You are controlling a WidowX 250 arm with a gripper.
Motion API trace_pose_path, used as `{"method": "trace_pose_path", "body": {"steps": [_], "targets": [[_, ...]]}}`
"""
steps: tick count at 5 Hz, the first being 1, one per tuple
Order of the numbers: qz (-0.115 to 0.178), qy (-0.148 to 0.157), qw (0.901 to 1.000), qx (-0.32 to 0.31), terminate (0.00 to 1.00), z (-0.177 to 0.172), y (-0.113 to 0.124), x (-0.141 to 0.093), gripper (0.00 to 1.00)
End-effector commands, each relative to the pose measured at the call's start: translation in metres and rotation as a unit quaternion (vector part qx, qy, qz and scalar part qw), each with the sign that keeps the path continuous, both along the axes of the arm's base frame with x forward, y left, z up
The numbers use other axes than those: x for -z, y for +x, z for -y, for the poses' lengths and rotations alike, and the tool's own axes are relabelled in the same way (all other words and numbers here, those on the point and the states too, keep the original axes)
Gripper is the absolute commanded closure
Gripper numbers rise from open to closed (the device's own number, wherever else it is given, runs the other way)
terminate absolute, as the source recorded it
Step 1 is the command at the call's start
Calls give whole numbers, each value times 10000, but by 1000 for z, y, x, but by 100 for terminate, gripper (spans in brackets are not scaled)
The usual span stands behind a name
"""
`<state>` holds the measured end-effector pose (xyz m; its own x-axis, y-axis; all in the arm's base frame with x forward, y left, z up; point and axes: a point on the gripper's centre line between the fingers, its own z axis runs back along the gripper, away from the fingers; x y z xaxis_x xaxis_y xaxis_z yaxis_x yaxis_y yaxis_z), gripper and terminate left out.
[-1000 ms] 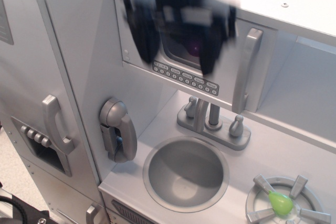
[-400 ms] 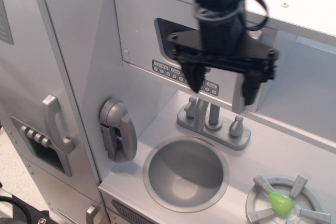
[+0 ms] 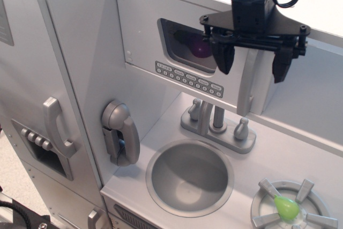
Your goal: Open microwave
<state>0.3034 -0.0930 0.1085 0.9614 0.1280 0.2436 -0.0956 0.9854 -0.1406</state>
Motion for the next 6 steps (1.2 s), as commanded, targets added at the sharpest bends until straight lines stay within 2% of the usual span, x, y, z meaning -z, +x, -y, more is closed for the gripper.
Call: {"method": "trace_pose_path", "body": {"steps": [1, 2, 4, 5, 6], "targets": [[281, 29, 9996, -9, 0, -1, 25, -17, 0], [198, -73, 9998, 20, 0, -1, 22, -16, 100], [184, -69, 9997, 109, 0, -2, 17, -12, 100], [191, -2, 9994, 288, 0, -4, 5, -13, 100], [155, 7, 9991, 390, 0, -12, -19, -16, 100]]}}
